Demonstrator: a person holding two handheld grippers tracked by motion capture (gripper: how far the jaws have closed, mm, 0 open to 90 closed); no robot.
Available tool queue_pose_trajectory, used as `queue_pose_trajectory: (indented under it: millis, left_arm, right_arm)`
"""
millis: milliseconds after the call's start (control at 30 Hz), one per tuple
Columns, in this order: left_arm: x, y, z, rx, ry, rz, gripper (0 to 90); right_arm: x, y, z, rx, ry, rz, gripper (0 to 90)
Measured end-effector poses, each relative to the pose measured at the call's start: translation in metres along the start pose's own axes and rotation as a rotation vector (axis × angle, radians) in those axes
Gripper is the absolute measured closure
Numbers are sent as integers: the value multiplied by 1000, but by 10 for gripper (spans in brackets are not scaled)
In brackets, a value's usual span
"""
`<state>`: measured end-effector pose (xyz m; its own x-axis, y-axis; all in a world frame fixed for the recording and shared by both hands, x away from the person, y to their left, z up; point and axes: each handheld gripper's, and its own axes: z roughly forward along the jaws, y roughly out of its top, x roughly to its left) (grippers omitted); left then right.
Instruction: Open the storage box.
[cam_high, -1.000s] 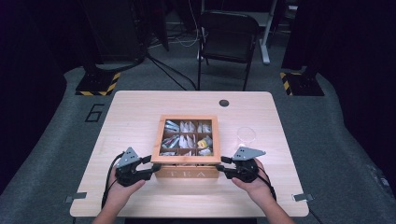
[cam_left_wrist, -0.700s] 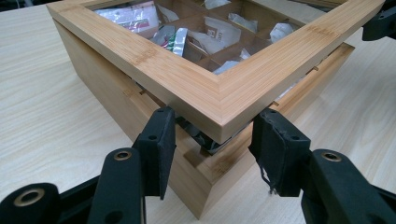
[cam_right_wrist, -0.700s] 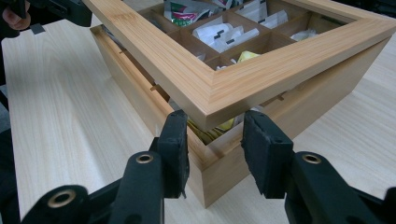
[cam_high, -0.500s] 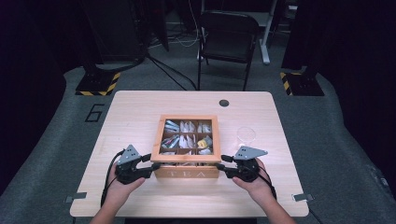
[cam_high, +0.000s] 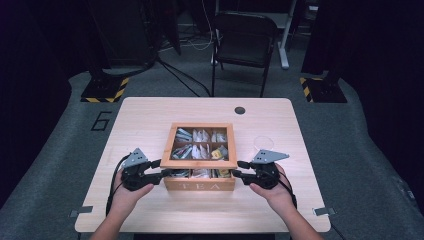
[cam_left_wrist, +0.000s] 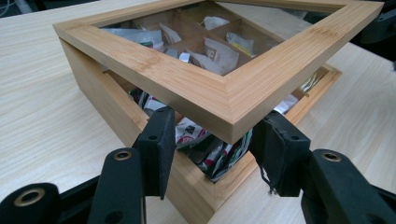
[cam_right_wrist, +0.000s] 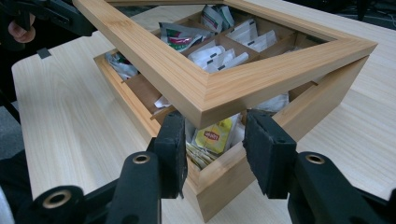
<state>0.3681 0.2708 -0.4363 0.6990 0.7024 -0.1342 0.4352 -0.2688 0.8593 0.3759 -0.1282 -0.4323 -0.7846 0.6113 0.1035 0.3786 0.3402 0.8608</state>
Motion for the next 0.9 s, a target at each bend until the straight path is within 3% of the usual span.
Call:
queue_pose_trajectory:
  millis: [333,633,900]
  left_arm:
    - [8,15,-5,-27,-17,-38,504]
    - [9,26,-10,-45,11,10,501]
    - [11,37,-11,-76,22,14,500]
  right_arm:
    - [-4,23,-7,22,4,0,588]
    - [-6,35,-10,11,-1,-6,587]
    - [-11,46,-13,0,7,-4,586]
